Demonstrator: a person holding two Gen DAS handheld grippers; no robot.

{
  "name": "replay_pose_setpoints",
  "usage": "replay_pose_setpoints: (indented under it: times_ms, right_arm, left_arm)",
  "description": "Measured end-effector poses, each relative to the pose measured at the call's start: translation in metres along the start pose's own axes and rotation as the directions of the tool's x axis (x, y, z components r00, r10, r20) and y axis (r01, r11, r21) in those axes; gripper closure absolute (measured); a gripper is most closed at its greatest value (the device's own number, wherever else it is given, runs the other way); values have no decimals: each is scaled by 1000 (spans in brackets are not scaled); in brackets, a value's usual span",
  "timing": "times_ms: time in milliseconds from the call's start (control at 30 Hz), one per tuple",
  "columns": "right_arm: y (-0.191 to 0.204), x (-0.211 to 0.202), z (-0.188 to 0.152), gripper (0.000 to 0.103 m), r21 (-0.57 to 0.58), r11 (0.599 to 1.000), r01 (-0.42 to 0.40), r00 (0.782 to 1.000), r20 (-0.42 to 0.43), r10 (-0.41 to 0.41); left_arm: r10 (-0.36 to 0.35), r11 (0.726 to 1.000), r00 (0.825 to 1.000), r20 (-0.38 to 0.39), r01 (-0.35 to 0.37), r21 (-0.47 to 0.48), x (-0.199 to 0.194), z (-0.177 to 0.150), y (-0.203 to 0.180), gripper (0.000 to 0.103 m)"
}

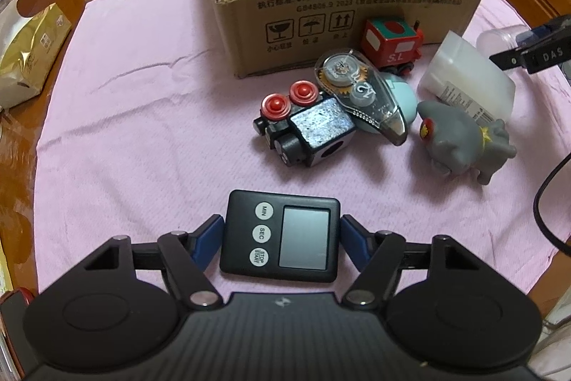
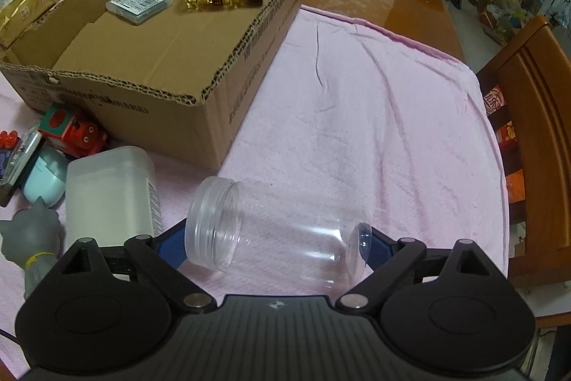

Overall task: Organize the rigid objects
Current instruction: 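Lift the timer with the left tool and release it into the box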

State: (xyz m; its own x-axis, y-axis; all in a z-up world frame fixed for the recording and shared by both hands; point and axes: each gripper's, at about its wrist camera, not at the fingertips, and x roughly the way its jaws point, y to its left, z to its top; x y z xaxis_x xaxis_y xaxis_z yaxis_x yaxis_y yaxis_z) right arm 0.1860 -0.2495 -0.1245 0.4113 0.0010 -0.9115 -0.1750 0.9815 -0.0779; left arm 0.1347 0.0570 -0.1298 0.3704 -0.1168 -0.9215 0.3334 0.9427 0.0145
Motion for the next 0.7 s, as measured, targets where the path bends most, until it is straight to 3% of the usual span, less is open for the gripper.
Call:
replay_pose_setpoints:
  times_ms: [367,700]
  right_arm:
    - [-1,-25,3,6,-49,998,-26,1000,-8,26]
    - [1,-79,23,6,-149,982,-113,991,56,122]
  left_arm:
    - [-11,1000,1000,29,11,3,-33,14,-2,33]
    - [-52,997,984,170,40,72,-87,56,-19,33]
